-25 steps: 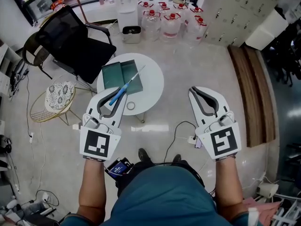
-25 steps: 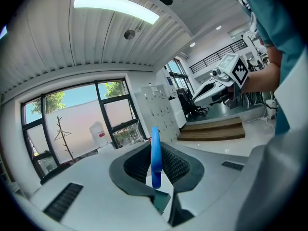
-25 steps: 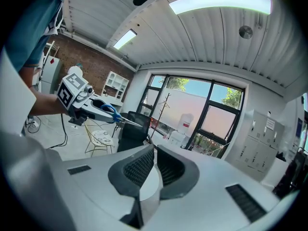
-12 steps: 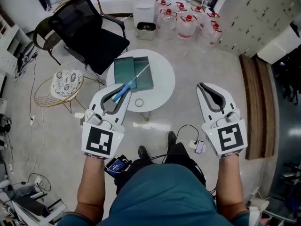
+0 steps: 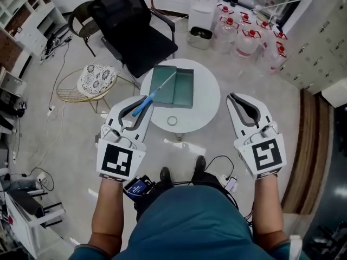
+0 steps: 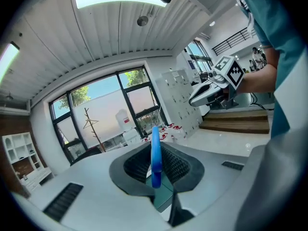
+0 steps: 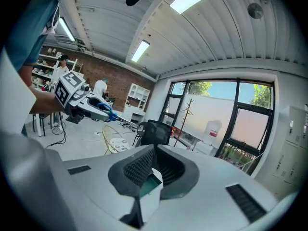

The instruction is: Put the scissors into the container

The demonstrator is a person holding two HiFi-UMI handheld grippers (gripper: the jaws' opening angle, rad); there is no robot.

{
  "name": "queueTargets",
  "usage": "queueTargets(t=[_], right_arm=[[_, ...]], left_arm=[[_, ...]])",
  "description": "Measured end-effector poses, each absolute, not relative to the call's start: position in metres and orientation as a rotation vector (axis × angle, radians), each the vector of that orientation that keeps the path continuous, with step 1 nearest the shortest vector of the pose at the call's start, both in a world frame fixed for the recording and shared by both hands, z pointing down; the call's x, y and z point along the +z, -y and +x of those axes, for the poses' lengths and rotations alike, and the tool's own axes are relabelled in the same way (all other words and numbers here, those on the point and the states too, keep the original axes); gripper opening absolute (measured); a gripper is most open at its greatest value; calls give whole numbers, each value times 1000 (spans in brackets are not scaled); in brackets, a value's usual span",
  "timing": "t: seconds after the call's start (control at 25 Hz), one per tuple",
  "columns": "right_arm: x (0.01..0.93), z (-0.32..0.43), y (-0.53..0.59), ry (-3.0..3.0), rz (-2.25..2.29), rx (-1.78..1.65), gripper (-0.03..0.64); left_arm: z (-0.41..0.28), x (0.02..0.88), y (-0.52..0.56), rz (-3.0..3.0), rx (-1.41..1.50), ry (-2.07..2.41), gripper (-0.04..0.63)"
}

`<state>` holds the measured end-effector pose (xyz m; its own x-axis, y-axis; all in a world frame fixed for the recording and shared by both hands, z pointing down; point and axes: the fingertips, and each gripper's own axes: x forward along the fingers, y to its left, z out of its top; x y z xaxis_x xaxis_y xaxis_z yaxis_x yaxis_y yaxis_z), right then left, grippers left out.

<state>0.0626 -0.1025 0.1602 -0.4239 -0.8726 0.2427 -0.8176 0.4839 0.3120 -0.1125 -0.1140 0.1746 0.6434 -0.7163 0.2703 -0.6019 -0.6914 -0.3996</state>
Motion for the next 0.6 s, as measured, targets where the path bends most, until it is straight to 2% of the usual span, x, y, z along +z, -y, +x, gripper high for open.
queueTargets(t=[0.24, 0.6], right_arm=[[176, 90, 140, 2353, 1378, -140, 40], [196, 88, 181, 2411, 1290, -122, 38]], left_arm=[[-99, 187, 138, -2573, -660, -1131, 64], [-99, 203, 169, -2563, -711, -1221, 64]])
